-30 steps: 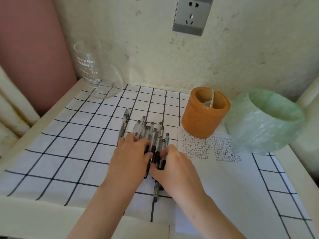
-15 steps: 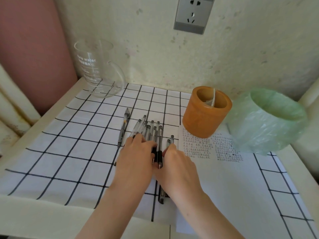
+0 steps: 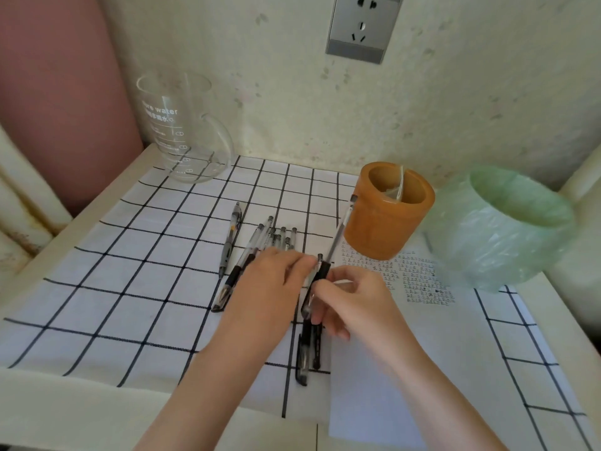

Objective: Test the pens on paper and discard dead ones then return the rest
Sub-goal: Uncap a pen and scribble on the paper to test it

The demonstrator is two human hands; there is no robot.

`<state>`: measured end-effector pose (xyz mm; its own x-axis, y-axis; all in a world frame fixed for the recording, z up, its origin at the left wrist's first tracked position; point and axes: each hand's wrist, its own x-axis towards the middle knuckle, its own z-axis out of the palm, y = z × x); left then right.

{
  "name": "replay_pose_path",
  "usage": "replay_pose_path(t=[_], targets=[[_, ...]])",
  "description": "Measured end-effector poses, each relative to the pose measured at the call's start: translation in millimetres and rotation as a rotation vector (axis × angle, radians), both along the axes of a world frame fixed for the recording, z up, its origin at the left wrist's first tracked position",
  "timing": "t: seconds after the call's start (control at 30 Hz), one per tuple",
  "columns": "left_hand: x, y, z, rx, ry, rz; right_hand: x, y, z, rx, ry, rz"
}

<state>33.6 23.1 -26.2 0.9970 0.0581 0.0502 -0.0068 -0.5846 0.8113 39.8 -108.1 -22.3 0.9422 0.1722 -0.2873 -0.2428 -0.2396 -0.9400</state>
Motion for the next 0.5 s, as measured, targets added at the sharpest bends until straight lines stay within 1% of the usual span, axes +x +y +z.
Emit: replay_pose_path(t=[0.07,0.13,0.23,0.3,0.4,0.5], targets=[[-4.0,-5.1,6.4,-0.201,0.058,-0.124,-1.2,-10.9,2.9,0.135,0.004,0.014],[-8.6,-9.5,8.9,-0.327,0.12,-0.229,-3.2,-21.9,5.4,0.216,0.006,0.021],[-9.8,-11.3,7.7,-0.313,0.147,-0.26,-4.1,-38.9,8.2,0.228,0.024,0.04],[-11.2,-12.6,6.8,-0.286,0.182,-0.273,-4.2,-48.2,8.0,0.218,0.023,0.016],[-16.6,-21.6,5.8,-0.19,0.212,-0.335,-6.2,-54.3,3.8,0.172,-0.028,-0.035],[-21.8,-34.3,4.0,-0.177,0.223,-0.381,-8.7,-57.4,-2.2,0.155,-0.081,-0.049]])
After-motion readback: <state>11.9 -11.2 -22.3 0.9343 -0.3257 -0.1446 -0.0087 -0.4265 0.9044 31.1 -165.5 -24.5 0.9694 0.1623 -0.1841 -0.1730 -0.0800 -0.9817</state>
